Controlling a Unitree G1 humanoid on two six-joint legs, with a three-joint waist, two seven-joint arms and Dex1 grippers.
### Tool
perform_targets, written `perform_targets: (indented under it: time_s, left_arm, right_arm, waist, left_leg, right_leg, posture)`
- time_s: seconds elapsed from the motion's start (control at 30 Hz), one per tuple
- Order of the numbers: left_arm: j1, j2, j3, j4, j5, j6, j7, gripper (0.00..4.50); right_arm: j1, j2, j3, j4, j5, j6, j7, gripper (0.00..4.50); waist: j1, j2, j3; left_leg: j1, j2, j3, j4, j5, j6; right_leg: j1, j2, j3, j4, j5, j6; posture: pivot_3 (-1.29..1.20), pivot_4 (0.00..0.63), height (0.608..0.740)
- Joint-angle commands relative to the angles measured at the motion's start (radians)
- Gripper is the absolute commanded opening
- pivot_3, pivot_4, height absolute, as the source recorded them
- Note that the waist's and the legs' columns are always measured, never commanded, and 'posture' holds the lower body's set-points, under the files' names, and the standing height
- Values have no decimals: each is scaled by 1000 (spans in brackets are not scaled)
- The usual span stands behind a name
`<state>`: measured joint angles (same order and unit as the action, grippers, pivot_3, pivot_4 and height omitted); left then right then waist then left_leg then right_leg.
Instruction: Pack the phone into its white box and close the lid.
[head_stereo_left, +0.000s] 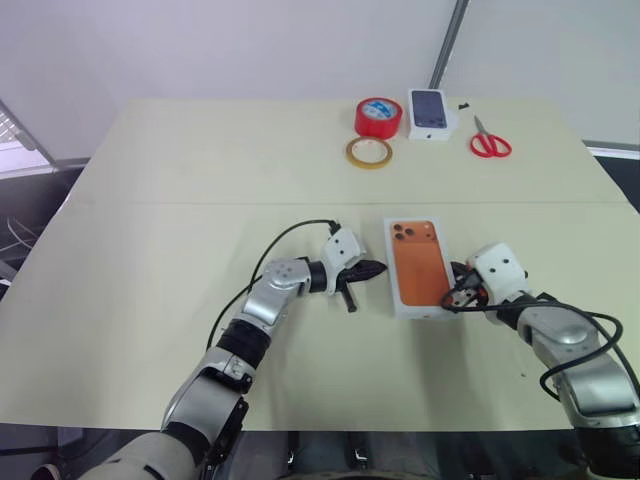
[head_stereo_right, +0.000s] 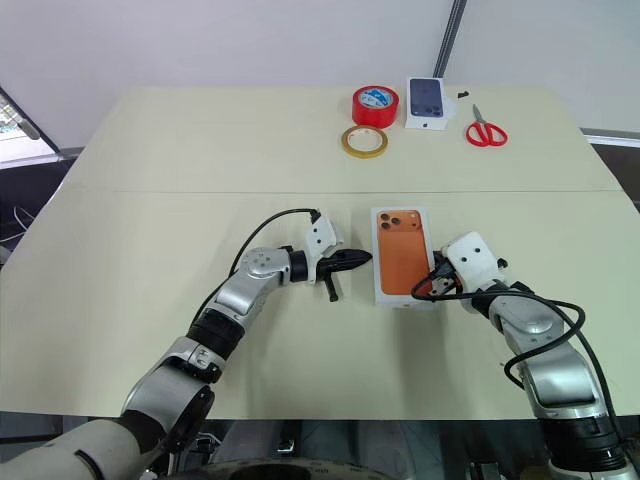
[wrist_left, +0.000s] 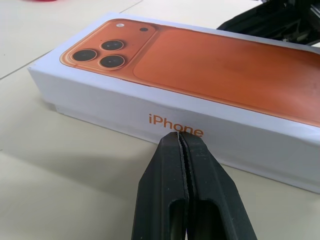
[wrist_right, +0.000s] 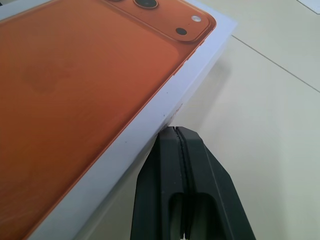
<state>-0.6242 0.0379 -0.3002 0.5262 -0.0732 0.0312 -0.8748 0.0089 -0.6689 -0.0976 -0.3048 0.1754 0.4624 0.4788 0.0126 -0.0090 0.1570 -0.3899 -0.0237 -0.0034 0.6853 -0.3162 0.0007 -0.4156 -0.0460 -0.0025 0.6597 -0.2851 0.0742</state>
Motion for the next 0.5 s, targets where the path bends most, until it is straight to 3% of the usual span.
perform_targets:
  time_s: [0.03, 0.5]
  left_arm:
    - [2, -28, -21, -54, -2, -20, -10, 54]
    - [17, -5, -7, -70, 6, 4, 3, 54]
  right_arm:
    - [9, 17, 5, -37, 6, -4, 17, 12]
    - [-6, 21, 20, 5, -65, -2, 5, 12]
  waist:
    - [0, 0, 0]
    - [-1, 0, 0]
  left_leg:
    - [0, 0, 0, 0, 0, 0]
    - [0, 0, 0, 0, 0, 0]
  right_leg:
    - [0, 0, 0, 0, 0, 0]
    - [0, 0, 0, 1, 0, 0]
  posture:
    - [0, 150, 740]
    - [0, 150, 740]
